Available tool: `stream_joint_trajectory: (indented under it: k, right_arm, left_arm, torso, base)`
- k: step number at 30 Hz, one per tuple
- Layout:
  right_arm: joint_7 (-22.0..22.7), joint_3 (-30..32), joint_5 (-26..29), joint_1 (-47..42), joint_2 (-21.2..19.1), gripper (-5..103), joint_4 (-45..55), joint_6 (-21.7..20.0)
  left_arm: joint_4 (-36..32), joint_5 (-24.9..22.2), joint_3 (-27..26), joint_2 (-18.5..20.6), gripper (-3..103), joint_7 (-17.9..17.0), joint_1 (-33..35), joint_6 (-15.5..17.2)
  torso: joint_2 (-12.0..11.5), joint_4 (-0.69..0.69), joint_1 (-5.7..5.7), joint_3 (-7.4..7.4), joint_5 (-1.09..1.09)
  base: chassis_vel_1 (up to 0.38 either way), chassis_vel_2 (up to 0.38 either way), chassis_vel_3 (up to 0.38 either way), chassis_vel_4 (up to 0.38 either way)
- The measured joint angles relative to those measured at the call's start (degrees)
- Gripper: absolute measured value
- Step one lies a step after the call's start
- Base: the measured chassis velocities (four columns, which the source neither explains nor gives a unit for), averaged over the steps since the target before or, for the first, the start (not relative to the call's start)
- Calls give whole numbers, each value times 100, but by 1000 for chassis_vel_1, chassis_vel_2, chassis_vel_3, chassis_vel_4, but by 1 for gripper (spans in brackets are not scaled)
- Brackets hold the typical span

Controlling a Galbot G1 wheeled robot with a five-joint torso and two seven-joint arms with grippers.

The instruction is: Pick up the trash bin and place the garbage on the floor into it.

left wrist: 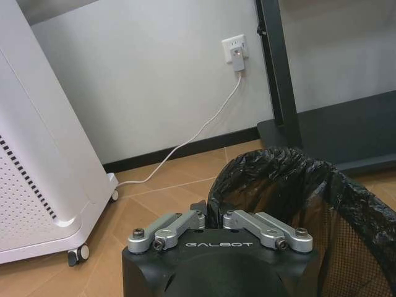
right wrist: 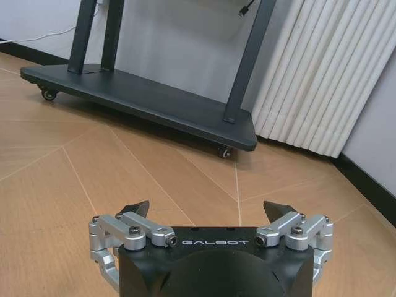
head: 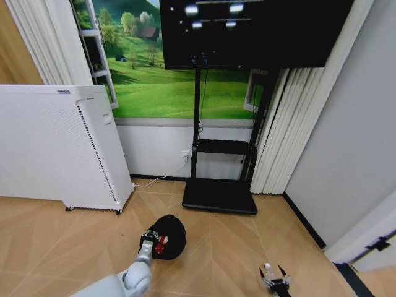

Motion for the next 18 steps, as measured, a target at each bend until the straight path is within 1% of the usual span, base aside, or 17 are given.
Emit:
stream_joint_trajectory:
  k: [3, 4, 6, 7, 9, 13, 15, 17, 18]
  right_arm:
    - [72, 4, -166, -8, 34, 100, 0, -30]
    - [147, 2, -289, -3, 38, 100, -26, -97]
    - [199, -10, -342, 20, 36, 100, -76, -165]
    - [199, -10, -342, 20, 36, 100, -76, -165]
    - [284, -42, -344, 121, 39, 100, -225, -306]
    - [321, -50, -313, 182, 76, 100, -309, -383]
    - [343, -59, -279, 200, 147, 100, -325, -445]
    - [346, -59, -268, 205, 175, 100, -325, -453]
    - [347, -59, -250, 208, 211, 100, -325, -460]
  left_arm:
    - [-30, 5, -25, -3, 8, -2, 42, -1]
    - [-54, 30, -45, 3, 8, -2, 89, -1]
    - [-70, 60, -64, 24, 8, -1, 133, -1]
    - [-70, 60, -64, 24, 8, -1, 133, -1]
    - [-64, 165, -139, 85, 8, 36, 239, -3]
    - [-45, 202, -157, 170, 8, 88, 302, -3]
    - [-49, 210, -45, 300, 8, 140, 246, -3]
    - [-58, 186, 14, 317, 8, 142, 176, 2]
    - [-74, 153, 116, 329, 8, 140, 59, 6]
  torso:
    - [0, 0, 0, 0, 2]
    - [0, -1, 0, 0, 0]
    - [0, 0, 0, 0, -2]
    - [0, 0, 0, 0, -2]
    - [0, 0, 0, 0, -1]
    - [0, 2, 0, 0, -2]
    - [0, 2, 0, 0, 1]
    - [0, 2, 0, 0, -1]
    - [0, -1, 0, 0, 1]
  base:
    - [0, 0, 0, 0]
    - [0, 0, 0, 0]
    - [0, 0, 0, 0]
    - [0, 0, 0, 0]
    - [0, 0, 0, 0]
    - [0, 0, 0, 0]
    - [0, 0, 0, 0]
    - [0, 0, 0, 0]
    - [0, 0, 0, 0]
